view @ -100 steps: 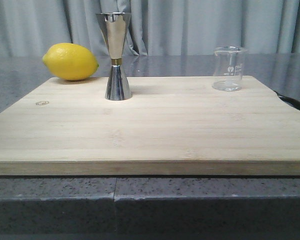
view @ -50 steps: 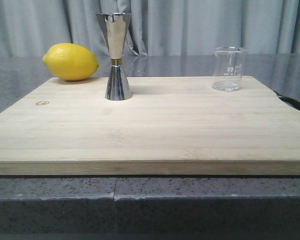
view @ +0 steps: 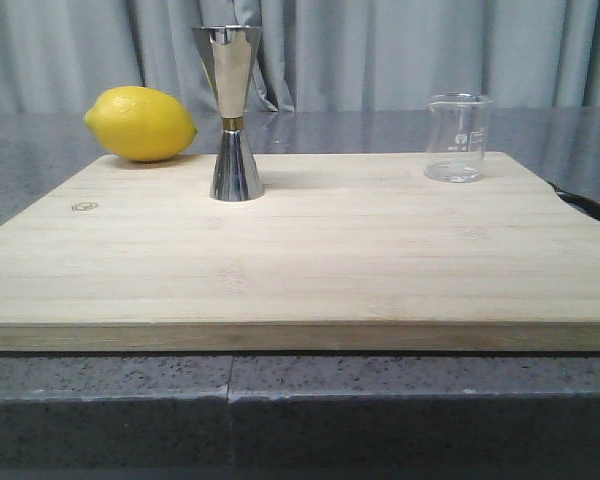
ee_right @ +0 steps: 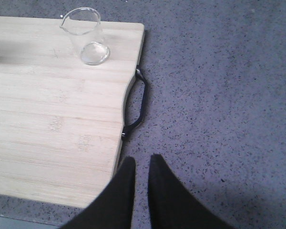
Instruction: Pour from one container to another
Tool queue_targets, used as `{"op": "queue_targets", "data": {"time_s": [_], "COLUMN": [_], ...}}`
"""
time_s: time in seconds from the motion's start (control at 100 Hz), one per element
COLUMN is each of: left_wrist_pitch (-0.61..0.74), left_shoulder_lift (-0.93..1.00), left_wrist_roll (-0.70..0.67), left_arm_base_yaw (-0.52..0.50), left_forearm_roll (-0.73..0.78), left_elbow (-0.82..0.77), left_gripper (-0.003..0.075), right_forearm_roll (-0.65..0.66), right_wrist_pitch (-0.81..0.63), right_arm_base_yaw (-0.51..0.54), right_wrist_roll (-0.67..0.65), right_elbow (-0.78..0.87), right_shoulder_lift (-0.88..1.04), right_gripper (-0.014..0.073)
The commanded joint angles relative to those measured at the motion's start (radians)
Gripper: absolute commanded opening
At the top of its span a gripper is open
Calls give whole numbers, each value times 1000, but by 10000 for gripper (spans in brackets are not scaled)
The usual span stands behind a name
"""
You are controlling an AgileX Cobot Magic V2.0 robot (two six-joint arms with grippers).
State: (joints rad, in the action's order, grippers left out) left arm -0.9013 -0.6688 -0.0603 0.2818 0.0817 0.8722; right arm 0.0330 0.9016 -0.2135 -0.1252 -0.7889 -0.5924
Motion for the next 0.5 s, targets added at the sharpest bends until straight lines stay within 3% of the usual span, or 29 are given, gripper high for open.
{"op": "queue_targets", "data": {"time_s": [0.0, 0.49], "left_wrist_pitch": [69, 66], "left_shoulder_lift": [-1, -1], "left_wrist_roll": [-11, -11], "left_arm_base_yaw": [6, 6], "left_forearm_roll": [1, -1], "left_elbow": [27, 27], "left_gripper": [-18, -19], "right_forearm_roll": [16, 18], "right_wrist_pitch": [-74, -75], "right_arm_base_yaw": [8, 8], "right_wrist_roll": [0, 0], "right_elbow": [-35, -35], "right_shoulder_lift": [-2, -2], "right_gripper": [-42, -67]}}
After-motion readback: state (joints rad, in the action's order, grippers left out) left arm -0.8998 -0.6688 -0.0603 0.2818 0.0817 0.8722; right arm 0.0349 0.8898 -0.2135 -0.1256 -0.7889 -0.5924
